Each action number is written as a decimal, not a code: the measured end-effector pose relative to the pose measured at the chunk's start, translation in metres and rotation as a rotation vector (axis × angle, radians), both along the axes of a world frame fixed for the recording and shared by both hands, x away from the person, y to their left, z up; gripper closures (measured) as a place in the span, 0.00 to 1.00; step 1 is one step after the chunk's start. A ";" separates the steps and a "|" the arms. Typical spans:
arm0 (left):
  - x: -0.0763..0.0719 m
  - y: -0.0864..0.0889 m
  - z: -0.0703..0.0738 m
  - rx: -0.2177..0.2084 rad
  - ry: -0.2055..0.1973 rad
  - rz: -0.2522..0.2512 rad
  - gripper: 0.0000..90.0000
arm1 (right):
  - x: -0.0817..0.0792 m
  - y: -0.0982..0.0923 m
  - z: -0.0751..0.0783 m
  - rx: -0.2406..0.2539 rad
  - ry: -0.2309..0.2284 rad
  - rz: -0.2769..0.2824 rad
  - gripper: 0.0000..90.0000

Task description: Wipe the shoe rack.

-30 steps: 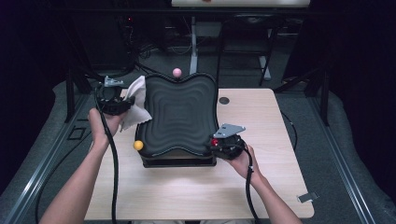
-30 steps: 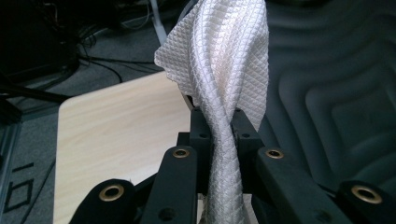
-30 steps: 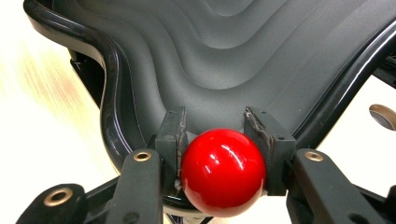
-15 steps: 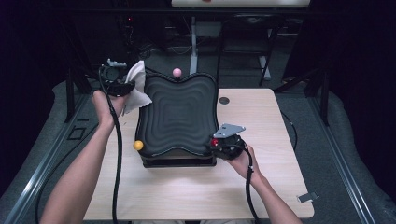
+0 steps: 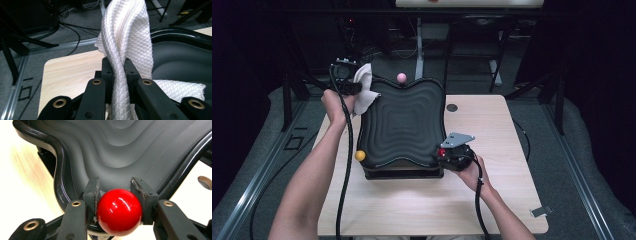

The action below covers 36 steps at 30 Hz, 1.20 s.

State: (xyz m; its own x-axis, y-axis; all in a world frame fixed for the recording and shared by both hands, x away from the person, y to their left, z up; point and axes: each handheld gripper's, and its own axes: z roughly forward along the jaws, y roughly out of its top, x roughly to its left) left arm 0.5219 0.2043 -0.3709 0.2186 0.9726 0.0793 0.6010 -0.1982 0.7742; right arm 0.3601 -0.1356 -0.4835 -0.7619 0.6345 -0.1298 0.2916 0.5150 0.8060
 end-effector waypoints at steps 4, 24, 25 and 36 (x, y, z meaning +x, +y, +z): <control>0.001 -0.004 0.001 0.022 -0.008 -0.004 0.91 | 0.000 0.000 0.000 0.000 0.000 0.001 0.66; 0.006 -0.058 0.001 0.021 0.016 -0.138 0.91 | 0.000 0.000 0.000 -0.001 0.003 0.000 0.66; 0.006 -0.062 0.001 0.021 0.017 -0.148 0.91 | 0.000 0.000 0.000 -0.001 0.002 0.000 0.66; 0.004 -0.075 -0.001 0.016 0.028 -0.200 0.91 | 0.000 0.000 0.000 -0.002 0.002 0.000 0.66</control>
State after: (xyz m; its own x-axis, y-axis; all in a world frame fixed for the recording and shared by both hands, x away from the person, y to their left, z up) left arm 0.5264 0.1297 -0.3715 0.4092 0.9084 0.0860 0.5696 -0.3280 0.7536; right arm 0.3598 -0.1355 -0.4833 -0.7623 0.6340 -0.1299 0.2927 0.5168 0.8045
